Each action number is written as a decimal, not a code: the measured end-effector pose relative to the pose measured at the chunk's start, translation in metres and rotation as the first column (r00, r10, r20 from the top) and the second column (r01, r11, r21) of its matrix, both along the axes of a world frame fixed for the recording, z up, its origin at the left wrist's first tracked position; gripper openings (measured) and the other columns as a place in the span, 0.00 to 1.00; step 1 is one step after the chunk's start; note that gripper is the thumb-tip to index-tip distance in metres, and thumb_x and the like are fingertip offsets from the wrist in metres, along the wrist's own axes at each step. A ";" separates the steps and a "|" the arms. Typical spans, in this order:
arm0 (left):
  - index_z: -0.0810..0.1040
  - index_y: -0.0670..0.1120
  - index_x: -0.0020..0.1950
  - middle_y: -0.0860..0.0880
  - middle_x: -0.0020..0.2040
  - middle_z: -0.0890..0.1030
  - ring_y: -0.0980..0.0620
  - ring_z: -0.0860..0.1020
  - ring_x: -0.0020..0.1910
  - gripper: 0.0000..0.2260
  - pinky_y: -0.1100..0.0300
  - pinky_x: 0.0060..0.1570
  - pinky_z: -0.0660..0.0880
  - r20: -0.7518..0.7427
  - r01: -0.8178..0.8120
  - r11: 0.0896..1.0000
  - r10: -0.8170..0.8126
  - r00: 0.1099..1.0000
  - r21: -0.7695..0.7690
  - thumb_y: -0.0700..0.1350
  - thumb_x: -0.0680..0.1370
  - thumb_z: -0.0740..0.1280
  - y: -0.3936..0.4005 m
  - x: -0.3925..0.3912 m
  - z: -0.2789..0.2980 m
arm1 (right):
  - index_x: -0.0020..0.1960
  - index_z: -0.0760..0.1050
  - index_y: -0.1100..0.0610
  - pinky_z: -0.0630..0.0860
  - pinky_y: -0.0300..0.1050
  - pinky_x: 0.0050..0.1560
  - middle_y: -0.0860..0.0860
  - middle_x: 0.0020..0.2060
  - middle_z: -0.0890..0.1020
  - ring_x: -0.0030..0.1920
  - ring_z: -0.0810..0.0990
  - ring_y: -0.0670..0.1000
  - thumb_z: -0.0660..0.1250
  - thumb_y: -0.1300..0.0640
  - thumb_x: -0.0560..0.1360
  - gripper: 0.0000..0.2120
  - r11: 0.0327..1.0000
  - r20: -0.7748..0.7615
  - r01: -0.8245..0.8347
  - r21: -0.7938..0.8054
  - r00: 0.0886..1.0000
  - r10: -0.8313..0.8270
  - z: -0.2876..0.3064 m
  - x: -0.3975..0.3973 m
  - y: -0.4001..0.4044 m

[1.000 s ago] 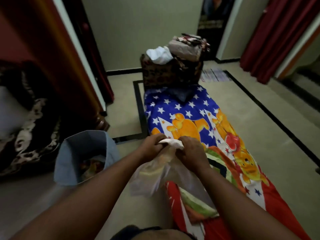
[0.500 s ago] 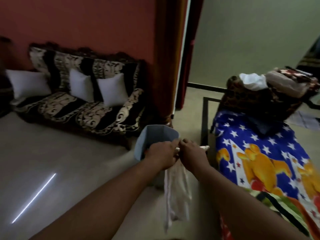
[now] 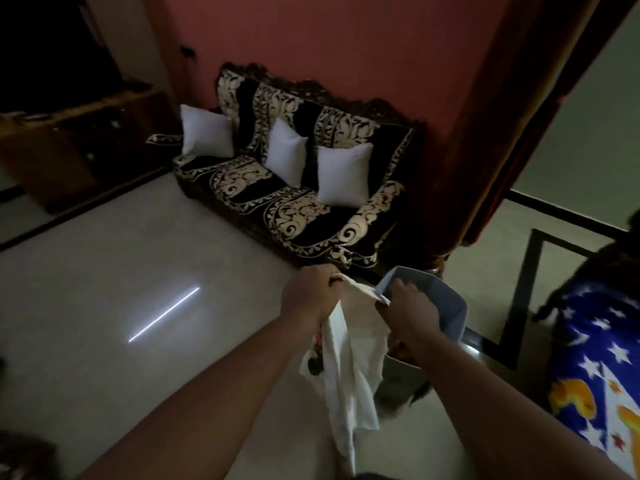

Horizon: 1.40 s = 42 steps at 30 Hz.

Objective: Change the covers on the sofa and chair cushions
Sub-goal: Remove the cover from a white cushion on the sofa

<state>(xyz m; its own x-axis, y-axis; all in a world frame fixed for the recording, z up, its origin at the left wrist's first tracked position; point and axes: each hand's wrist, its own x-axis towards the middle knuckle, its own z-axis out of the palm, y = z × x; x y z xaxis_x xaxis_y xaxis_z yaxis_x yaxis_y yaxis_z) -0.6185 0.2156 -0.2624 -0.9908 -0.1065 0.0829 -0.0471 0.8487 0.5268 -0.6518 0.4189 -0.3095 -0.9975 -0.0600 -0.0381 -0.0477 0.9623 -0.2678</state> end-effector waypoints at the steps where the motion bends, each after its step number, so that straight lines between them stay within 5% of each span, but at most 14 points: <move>1: 0.81 0.50 0.48 0.48 0.44 0.84 0.42 0.81 0.46 0.08 0.52 0.42 0.78 0.018 -0.060 0.998 0.060 0.998 -0.022 0.51 0.75 0.64 -0.014 -0.008 -0.004 | 0.54 0.75 0.49 0.82 0.52 0.44 0.50 0.49 0.82 0.46 0.81 0.54 0.65 0.43 0.75 0.13 1.000 0.047 -0.012 -0.010 0.999 0.012 -0.005 -0.015 -0.014; 6: 0.80 0.53 0.56 0.48 0.52 0.83 0.42 0.81 0.52 0.11 0.53 0.47 0.77 0.112 -0.230 0.960 0.250 0.962 -0.161 0.53 0.77 0.64 -0.073 -0.041 -0.021 | 0.44 0.78 0.51 0.76 0.46 0.45 0.50 0.42 0.82 0.46 0.81 0.53 0.69 0.44 0.75 0.10 0.958 0.230 -0.171 -0.231 0.947 0.225 -0.013 -0.082 -0.086; 8: 0.74 0.53 0.67 0.48 0.63 0.77 0.44 0.78 0.59 0.20 0.51 0.53 0.76 0.098 -0.185 0.930 0.227 0.969 -0.316 0.52 0.75 0.66 -0.093 -0.053 -0.026 | 0.37 0.72 0.51 0.72 0.46 0.42 0.51 0.40 0.79 0.44 0.79 0.54 0.70 0.45 0.75 0.14 0.911 0.244 -0.266 -0.315 0.905 0.348 -0.014 -0.107 -0.112; 12: 0.59 0.51 0.80 0.48 0.75 0.66 0.45 0.68 0.71 0.38 0.48 0.66 0.67 0.184 0.035 0.894 0.053 0.981 -0.446 0.58 0.74 0.70 -0.112 -0.081 -0.028 | 0.41 0.72 0.54 0.68 0.48 0.39 0.53 0.38 0.79 0.42 0.77 0.55 0.70 0.46 0.77 0.13 0.807 0.196 -0.433 -0.401 0.820 0.537 -0.010 -0.144 -0.159; 15: 0.69 0.55 0.74 0.50 0.65 0.79 0.46 0.77 0.63 0.24 0.52 0.61 0.71 0.176 -0.002 0.905 0.085 0.981 -0.425 0.57 0.78 0.66 -0.121 -0.107 -0.031 | 0.36 0.68 0.50 0.64 0.45 0.37 0.46 0.32 0.73 0.37 0.74 0.51 0.70 0.49 0.77 0.15 0.744 0.156 -0.452 -0.492 0.795 0.586 -0.005 -0.169 -0.186; 17: 0.77 0.56 0.64 0.50 0.56 0.83 0.46 0.81 0.55 0.13 0.54 0.52 0.74 0.138 -0.129 0.947 0.175 0.975 -0.294 0.52 0.80 0.63 -0.135 -0.126 -0.031 | 0.36 0.69 0.49 0.65 0.45 0.37 0.46 0.31 0.73 0.34 0.73 0.46 0.70 0.48 0.77 0.15 0.713 0.146 -0.419 -0.562 0.798 0.585 -0.005 -0.188 -0.199; 22: 0.82 0.50 0.56 0.49 0.53 0.84 0.48 0.80 0.53 0.10 0.56 0.52 0.76 0.138 -0.412 0.892 0.392 0.910 0.183 0.44 0.78 0.63 -0.177 -0.175 -0.025 | 0.50 0.73 0.51 0.75 0.47 0.42 0.47 0.41 0.80 0.43 0.79 0.47 0.75 0.36 0.68 0.23 0.697 0.200 -0.329 -0.637 0.803 0.561 -0.016 -0.215 -0.222; 25: 0.83 0.45 0.51 0.52 0.47 0.83 0.53 0.79 0.46 0.09 0.63 0.45 0.74 0.163 -0.478 0.756 0.456 0.875 0.448 0.41 0.79 0.63 -0.212 -0.209 -0.024 | 0.50 0.73 0.48 0.76 0.49 0.44 0.44 0.43 0.80 0.44 0.79 0.47 0.74 0.34 0.66 0.23 0.791 0.231 -0.433 -0.433 0.794 0.562 -0.050 -0.232 -0.243; 28: 0.83 0.46 0.45 0.56 0.41 0.81 0.55 0.77 0.41 0.09 0.66 0.39 0.72 0.207 -0.520 0.614 0.509 0.836 0.593 0.39 0.78 0.63 -0.263 -0.242 -0.026 | 0.59 0.76 0.50 0.78 0.50 0.54 0.52 0.53 0.82 0.55 0.81 0.55 0.69 0.43 0.73 0.18 0.881 0.279 -0.443 -0.169 0.836 0.473 -0.084 -0.258 -0.264; 32: 0.82 0.47 0.54 0.48 0.52 0.83 0.46 0.80 0.53 0.10 0.56 0.52 0.75 0.287 -0.578 0.739 0.503 0.815 0.346 0.44 0.80 0.61 -0.343 -0.262 -0.055 | 0.51 0.75 0.53 0.75 0.47 0.49 0.56 0.51 0.84 0.54 0.82 0.60 0.67 0.51 0.76 0.07 0.978 0.365 -0.094 -0.185 0.918 0.158 -0.085 -0.296 -0.285; 35: 0.74 0.51 0.69 0.43 0.62 0.80 0.41 0.78 0.60 0.18 0.53 0.59 0.74 0.402 -0.511 0.850 0.425 0.811 0.131 0.50 0.80 0.64 -0.385 -0.271 -0.079 | 0.53 0.77 0.57 0.76 0.48 0.46 0.55 0.45 0.83 0.49 0.83 0.60 0.67 0.52 0.77 0.09 0.918 0.347 0.117 -0.380 0.938 0.024 -0.073 -0.330 -0.306; 38: 0.70 0.56 0.72 0.44 0.61 0.75 0.43 0.79 0.58 0.28 0.55 0.55 0.74 0.456 -0.309 0.951 0.284 0.844 -0.020 0.59 0.74 0.72 -0.398 -0.293 -0.091 | 0.52 0.76 0.58 0.70 0.44 0.38 0.51 0.41 0.80 0.45 0.81 0.55 0.71 0.50 0.76 0.12 0.853 0.331 0.125 -0.506 0.942 0.058 -0.054 -0.361 -0.332; 42: 0.81 0.54 0.60 0.51 0.57 0.81 0.48 0.80 0.58 0.19 0.57 0.53 0.74 0.434 -0.274 0.954 0.299 0.850 -0.121 0.64 0.76 0.68 -0.399 -0.338 -0.102 | 0.56 0.75 0.57 0.81 0.49 0.43 0.56 0.49 0.81 0.48 0.82 0.55 0.73 0.62 0.70 0.16 0.738 0.514 0.192 -0.647 0.824 0.237 -0.037 -0.402 -0.353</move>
